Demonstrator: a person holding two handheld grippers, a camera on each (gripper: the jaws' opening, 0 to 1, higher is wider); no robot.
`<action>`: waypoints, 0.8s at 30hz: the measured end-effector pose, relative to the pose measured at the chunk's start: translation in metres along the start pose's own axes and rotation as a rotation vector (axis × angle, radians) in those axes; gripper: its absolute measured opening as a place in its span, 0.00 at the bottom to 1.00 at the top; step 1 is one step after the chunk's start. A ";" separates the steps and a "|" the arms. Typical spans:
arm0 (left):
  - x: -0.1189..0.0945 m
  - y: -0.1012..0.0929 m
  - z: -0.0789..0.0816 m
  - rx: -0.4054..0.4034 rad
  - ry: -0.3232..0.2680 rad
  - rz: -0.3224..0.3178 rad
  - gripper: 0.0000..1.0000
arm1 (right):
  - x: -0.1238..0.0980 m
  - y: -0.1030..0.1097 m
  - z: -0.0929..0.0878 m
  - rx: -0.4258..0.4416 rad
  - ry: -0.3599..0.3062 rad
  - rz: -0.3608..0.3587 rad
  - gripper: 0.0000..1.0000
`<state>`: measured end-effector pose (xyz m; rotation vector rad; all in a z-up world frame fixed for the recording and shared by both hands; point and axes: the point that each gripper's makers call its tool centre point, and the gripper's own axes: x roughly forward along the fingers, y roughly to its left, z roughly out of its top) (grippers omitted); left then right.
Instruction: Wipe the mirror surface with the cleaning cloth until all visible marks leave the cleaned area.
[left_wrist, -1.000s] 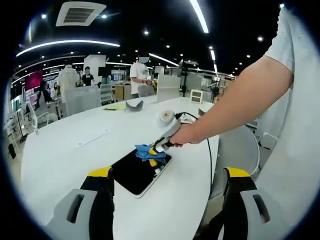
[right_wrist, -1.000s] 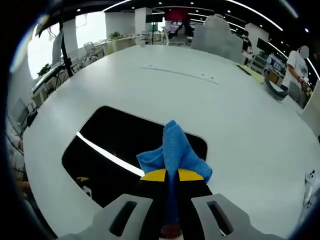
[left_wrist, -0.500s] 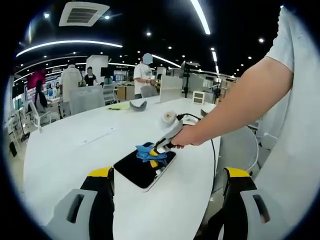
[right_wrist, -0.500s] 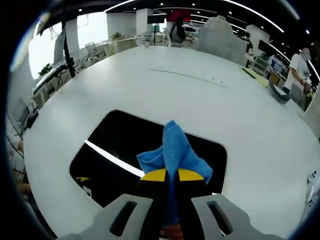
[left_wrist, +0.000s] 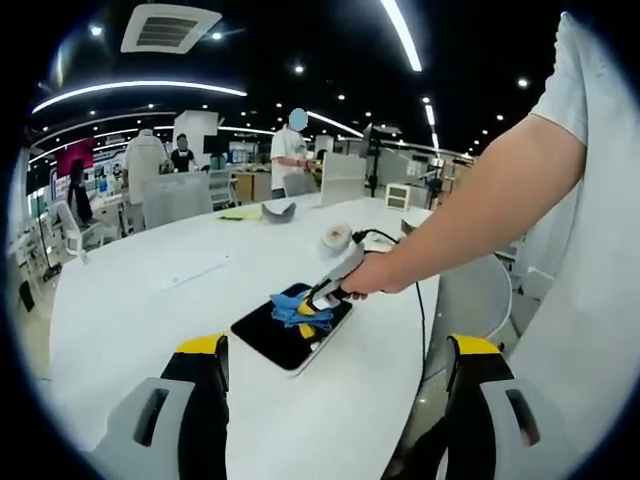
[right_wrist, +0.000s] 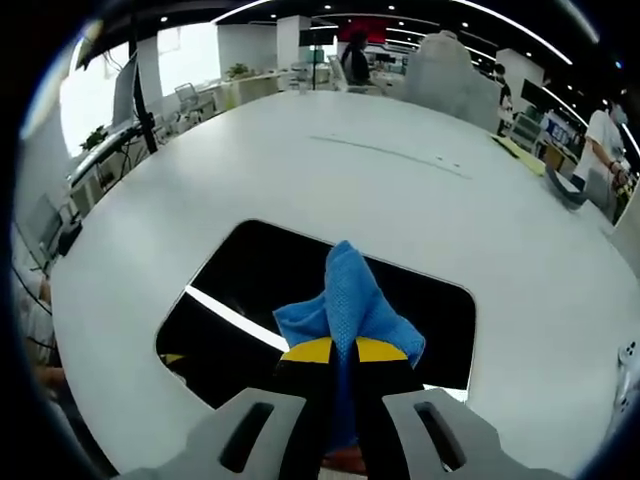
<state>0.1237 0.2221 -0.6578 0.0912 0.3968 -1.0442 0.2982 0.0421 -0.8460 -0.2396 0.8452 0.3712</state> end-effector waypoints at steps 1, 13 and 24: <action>0.000 0.000 -0.001 0.002 0.003 0.001 0.90 | 0.000 0.001 0.000 -0.003 -0.001 0.001 0.01; -0.001 -0.002 -0.003 0.003 0.020 -0.006 0.90 | 0.000 0.016 0.002 0.009 -0.040 0.028 0.01; 0.000 -0.004 -0.004 0.022 0.037 -0.014 0.90 | 0.000 0.033 0.004 0.011 -0.066 0.054 0.01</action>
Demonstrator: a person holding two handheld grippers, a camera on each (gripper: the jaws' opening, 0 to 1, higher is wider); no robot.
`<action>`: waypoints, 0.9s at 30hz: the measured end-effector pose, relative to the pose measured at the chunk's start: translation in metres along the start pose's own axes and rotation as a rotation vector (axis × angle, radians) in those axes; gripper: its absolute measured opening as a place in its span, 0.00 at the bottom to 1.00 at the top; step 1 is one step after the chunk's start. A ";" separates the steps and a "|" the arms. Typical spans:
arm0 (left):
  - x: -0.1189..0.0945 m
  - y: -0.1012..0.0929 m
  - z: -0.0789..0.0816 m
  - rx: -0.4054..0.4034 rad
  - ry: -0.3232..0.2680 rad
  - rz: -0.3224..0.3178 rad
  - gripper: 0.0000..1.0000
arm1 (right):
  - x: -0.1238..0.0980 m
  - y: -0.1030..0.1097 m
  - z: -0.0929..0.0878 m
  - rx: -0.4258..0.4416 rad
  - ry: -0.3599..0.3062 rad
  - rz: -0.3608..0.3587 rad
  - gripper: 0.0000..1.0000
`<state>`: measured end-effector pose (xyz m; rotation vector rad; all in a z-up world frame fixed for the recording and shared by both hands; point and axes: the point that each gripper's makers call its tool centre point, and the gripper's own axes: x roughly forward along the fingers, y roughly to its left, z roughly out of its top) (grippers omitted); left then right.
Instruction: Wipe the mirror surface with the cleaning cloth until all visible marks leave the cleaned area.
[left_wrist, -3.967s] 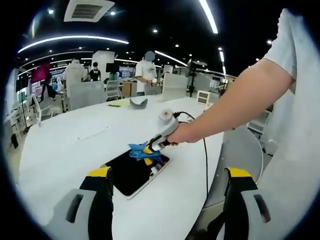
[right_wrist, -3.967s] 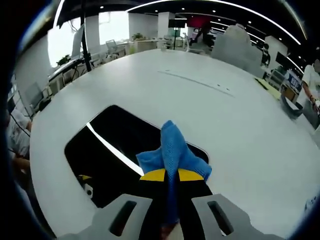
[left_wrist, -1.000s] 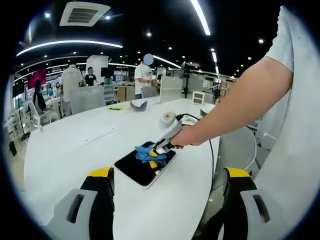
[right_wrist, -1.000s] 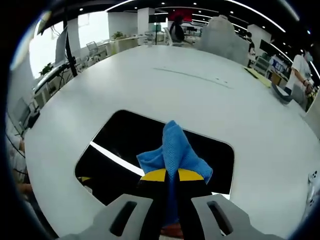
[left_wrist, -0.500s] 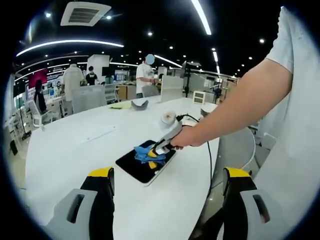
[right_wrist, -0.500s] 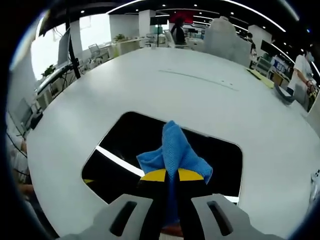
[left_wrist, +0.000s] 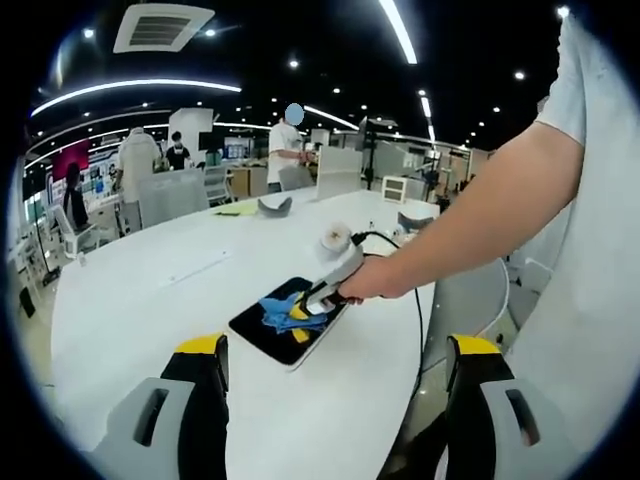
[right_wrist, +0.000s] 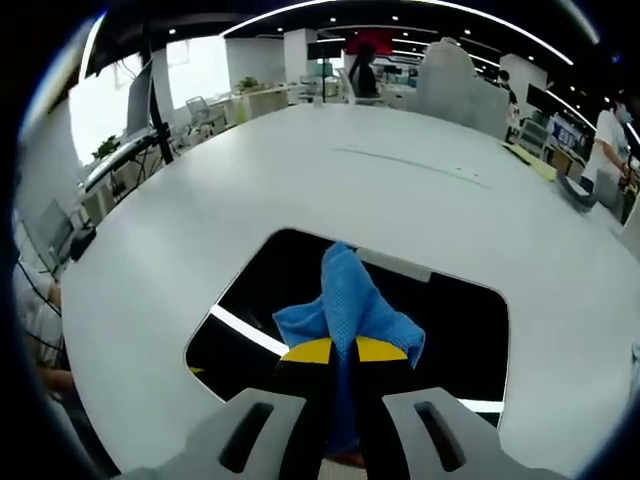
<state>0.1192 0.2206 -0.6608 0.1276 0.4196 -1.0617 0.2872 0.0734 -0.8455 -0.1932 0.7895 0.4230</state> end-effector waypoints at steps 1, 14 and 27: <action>0.000 0.000 0.000 0.001 0.001 -0.001 0.90 | 0.000 0.002 0.000 -0.001 -0.001 0.002 0.01; 0.001 -0.003 0.003 0.001 -0.005 0.001 0.90 | 0.005 0.028 0.005 -0.007 -0.017 0.051 0.01; 0.000 -0.004 0.002 -0.004 0.001 0.008 0.90 | 0.009 0.049 0.010 -0.020 -0.032 0.091 0.01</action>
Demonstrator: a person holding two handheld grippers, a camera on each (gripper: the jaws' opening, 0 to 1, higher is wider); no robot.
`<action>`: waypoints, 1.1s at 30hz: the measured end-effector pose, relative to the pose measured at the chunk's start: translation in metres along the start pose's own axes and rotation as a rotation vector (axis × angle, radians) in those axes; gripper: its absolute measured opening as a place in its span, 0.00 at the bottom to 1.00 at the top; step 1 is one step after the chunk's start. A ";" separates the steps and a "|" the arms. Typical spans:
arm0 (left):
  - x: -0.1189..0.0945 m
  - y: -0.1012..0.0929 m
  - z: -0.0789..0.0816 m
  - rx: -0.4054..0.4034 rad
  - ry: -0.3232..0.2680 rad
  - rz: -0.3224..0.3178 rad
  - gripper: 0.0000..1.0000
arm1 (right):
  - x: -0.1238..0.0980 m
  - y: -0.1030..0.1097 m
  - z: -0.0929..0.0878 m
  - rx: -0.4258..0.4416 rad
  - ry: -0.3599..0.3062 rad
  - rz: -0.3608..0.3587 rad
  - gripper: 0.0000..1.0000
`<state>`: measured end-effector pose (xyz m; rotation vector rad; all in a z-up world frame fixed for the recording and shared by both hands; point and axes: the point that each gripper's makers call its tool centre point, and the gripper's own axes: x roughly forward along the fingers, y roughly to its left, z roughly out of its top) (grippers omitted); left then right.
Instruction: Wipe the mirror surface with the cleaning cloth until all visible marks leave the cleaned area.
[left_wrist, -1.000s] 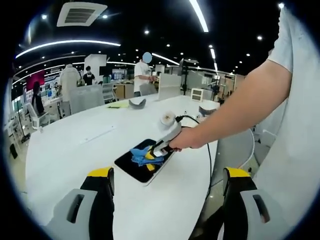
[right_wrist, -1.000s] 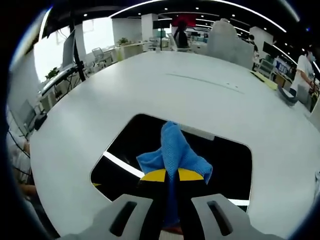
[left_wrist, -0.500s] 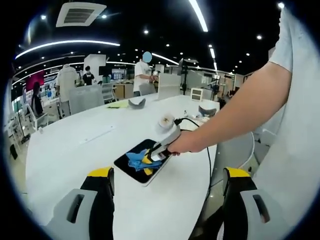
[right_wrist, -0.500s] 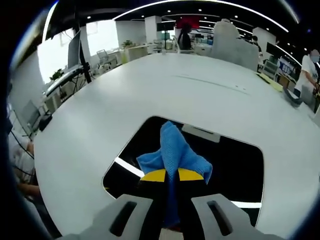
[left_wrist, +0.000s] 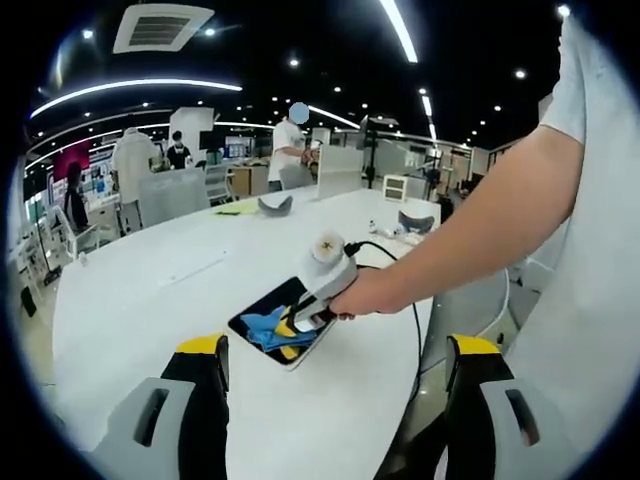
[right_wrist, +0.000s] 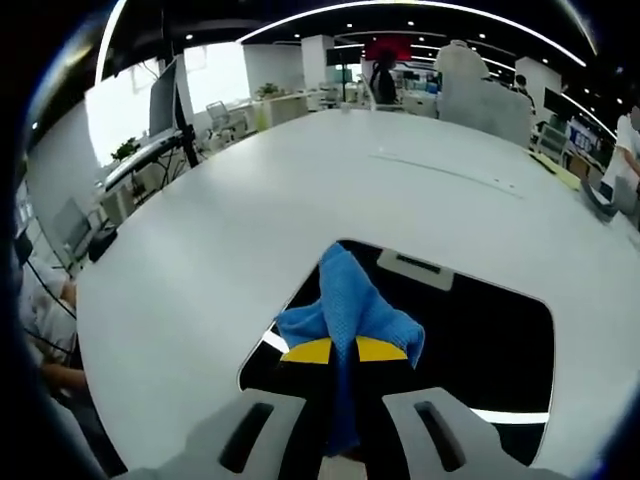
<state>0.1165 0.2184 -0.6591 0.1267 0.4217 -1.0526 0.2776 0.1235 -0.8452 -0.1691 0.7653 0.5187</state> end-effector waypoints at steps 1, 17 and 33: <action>0.000 0.000 -0.001 0.006 0.004 0.000 0.90 | 0.000 0.002 0.000 0.000 -0.001 0.002 0.01; 0.003 -0.001 0.007 -0.024 -0.019 -0.005 0.90 | 0.003 0.021 0.002 -0.007 -0.013 0.046 0.01; 0.003 -0.004 0.011 -0.015 -0.029 -0.004 0.89 | 0.003 0.033 0.002 -0.035 -0.024 0.065 0.01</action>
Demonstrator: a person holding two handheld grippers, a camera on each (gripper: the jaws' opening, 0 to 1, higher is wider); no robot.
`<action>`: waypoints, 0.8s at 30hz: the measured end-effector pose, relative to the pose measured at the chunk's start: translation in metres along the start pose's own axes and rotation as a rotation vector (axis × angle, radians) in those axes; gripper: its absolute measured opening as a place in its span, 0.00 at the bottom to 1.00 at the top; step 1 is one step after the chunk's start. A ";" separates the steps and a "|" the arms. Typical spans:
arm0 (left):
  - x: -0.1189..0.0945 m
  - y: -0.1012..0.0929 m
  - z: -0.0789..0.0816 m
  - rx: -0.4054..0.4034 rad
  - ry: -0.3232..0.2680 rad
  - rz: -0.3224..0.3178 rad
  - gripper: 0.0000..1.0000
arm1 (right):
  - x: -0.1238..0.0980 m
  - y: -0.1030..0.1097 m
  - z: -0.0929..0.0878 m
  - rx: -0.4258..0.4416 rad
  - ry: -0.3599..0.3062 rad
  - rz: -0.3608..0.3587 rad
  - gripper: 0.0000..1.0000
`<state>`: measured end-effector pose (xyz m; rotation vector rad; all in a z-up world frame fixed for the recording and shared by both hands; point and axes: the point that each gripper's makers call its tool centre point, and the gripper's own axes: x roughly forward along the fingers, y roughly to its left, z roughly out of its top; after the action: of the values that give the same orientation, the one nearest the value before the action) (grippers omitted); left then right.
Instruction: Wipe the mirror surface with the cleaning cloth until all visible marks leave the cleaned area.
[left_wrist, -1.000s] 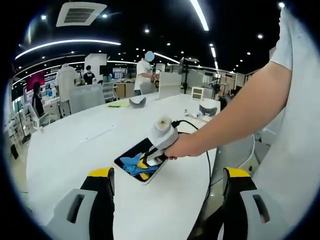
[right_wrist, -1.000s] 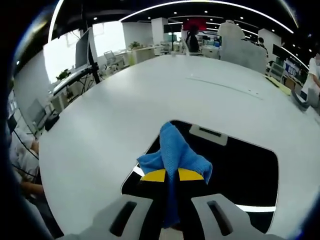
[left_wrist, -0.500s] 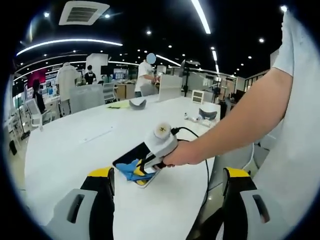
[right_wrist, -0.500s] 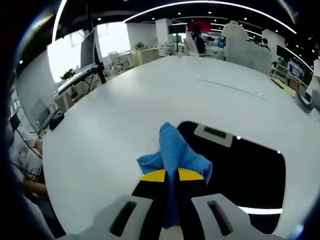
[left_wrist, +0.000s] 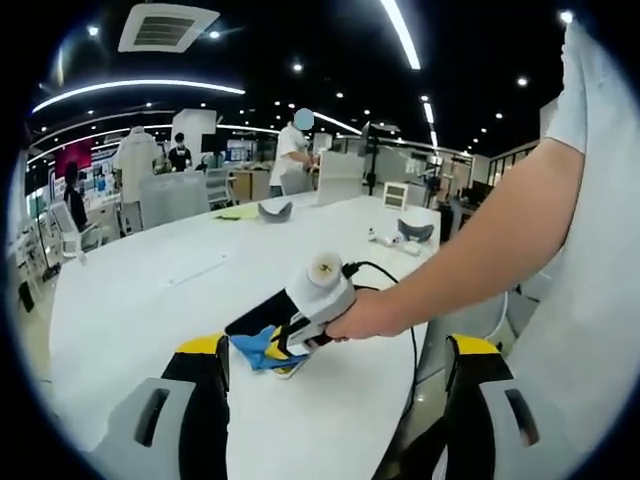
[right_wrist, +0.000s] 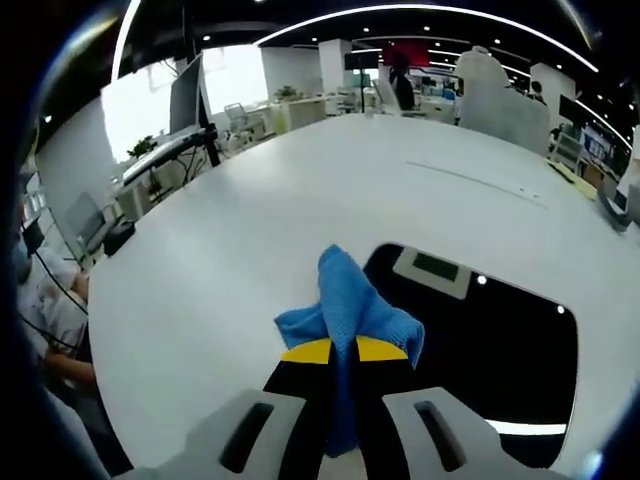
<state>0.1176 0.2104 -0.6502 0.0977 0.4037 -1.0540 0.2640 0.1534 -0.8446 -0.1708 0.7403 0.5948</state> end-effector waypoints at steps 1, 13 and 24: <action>0.000 0.001 0.000 0.004 0.003 0.002 0.89 | 0.000 0.001 0.000 0.001 -0.001 0.002 0.01; 0.009 -0.005 0.002 0.007 0.009 0.006 0.89 | -0.001 0.005 -0.001 -0.029 -0.011 0.034 0.01; 0.020 -0.015 0.003 0.004 0.023 0.012 0.88 | -0.005 0.007 -0.004 -0.081 -0.018 0.077 0.01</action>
<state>0.1139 0.1858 -0.6531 0.1157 0.4209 -1.0424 0.2542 0.1553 -0.8437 -0.2122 0.7085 0.6993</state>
